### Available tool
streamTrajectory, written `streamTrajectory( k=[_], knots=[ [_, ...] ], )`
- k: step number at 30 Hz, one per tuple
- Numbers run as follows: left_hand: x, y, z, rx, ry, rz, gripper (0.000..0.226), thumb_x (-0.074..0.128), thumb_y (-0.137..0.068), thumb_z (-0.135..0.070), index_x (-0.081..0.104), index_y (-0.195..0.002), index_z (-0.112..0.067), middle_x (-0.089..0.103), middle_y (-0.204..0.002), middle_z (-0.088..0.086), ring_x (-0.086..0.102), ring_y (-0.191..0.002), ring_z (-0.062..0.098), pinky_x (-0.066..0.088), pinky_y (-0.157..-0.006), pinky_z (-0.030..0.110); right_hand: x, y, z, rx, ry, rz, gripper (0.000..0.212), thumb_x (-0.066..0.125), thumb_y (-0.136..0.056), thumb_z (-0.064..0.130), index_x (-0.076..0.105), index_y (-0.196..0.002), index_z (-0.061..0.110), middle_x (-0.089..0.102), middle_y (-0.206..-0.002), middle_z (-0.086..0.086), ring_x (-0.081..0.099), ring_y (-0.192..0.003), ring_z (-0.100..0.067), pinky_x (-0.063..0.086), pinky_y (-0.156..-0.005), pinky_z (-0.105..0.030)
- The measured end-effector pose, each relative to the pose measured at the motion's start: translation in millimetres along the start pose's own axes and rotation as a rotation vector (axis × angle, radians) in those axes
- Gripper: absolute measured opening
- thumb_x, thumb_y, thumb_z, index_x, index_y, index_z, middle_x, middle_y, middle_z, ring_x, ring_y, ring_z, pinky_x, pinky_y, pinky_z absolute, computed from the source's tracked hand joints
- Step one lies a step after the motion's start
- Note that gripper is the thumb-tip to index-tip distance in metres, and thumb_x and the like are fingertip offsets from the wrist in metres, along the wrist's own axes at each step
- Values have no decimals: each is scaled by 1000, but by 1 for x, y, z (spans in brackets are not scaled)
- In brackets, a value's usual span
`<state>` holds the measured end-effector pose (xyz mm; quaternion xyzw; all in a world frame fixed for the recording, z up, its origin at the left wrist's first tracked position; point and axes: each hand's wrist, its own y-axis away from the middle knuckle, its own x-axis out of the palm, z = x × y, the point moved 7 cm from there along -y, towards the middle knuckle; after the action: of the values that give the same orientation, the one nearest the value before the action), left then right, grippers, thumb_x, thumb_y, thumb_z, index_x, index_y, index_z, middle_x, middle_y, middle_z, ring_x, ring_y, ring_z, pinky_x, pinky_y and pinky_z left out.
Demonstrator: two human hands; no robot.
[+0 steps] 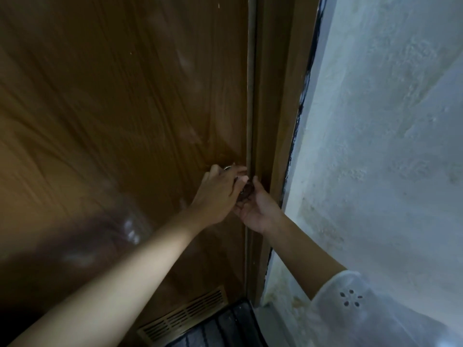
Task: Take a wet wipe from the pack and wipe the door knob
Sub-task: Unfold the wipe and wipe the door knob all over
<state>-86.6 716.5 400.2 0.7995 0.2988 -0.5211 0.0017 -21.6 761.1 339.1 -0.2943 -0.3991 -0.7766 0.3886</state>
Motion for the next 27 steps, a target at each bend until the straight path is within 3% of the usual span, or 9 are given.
streamTrajectory(
  k=[3, 7, 11, 13, 16, 19, 21, 24, 27],
  knots=[
    [2, 2, 3, 14, -75, -11, 39, 28, -94, -45, 40, -130, -36, 43, -106, 1, 36, -96, 12, 31, -85, 26, 1, 2, 1, 28, -20, -13, 57, 31, -96, 48, 48, -130, 5, 54, -133, -19, 52, -122, -29, 50, -81, -36],
    [0, 21, 5, 38, 21, -55, 43, 27, -93, -45, 36, -134, -35, 36, -107, -8, 17, -87, -4, 27, -82, 29, -2, 1, 18, -65, 268, -99, 58, 35, -92, 54, 55, -122, 9, 64, -118, -15, 61, -108, -25, 51, -91, -38],
    [14, 40, 13, 4, 207, -26, 48, 27, -94, -45, 19, -141, -38, 37, -142, -5, 24, -124, 3, 21, -100, 31, 5, 9, 40, -359, 880, -248, 47, 34, -92, 55, 66, -94, 21, 69, -94, 0, 64, -83, -5, 46, -69, -19],
    [25, 45, 16, -36, 336, 0, 47, 28, -96, -40, 10, -140, -42, 25, -148, -17, 15, -132, -5, 14, -104, 24, 15, 12, 44, -541, 1098, -233, 40, 36, -94, 50, 67, -84, 26, 70, -92, 0, 66, -86, -7, 48, -73, -19],
    [31, 49, 7, -44, 622, -22, 47, 29, -98, -30, 12, -141, -39, 16, -145, -26, 11, -131, -19, 13, -104, 7, 28, 15, 41, -769, 1403, -218, 38, 36, -97, 40, 67, -104, 19, 70, -107, -5, 65, -99, -15, 49, -88, -26],
    [34, 55, 1, -65, 861, -75, 44, 28, -99, -12, 22, -139, -28, 31, -140, -21, 27, -126, -19, 26, -97, 1, 41, 22, 33, -1006, 1887, -341, 41, 32, -97, 39, 61, -117, 17, 65, -121, -5, 61, -108, -18, 46, -92, -30],
    [37, 60, 0, -125, 1041, -63, 42, 24, -98, -5, 33, -127, -33, 42, -127, -20, 42, -114, -21, 36, -88, 2, 48, 31, 28, -1141, 1976, -396, 43, 37, -93, 41, 64, -113, 15, 67, -118, -6, 64, -103, -22, 44, -90, -34],
    [46, 64, 6, -260, 1240, -52, 36, 22, -99, -12, 38, -127, -28, 50, -128, -5, 51, -113, -7, 42, -94, 12, 56, 37, 20, -1283, 2156, -403, 38, 46, -91, 43, 68, -104, 14, 69, -112, -5, 65, -99, -22, 45, -88, -35],
    [51, 63, 11, -420, 1446, -96, 42, 23, -99, -23, 39, -132, -4, 54, -125, 14, 47, -124, 26, 43, -96, 33, 59, 32, 10, -1348, 2341, -304, 41, 43, -92, 47, 69, -99, 15, 69, -110, -4, 63, -103, -17, 45, -91, -34]
  ],
)
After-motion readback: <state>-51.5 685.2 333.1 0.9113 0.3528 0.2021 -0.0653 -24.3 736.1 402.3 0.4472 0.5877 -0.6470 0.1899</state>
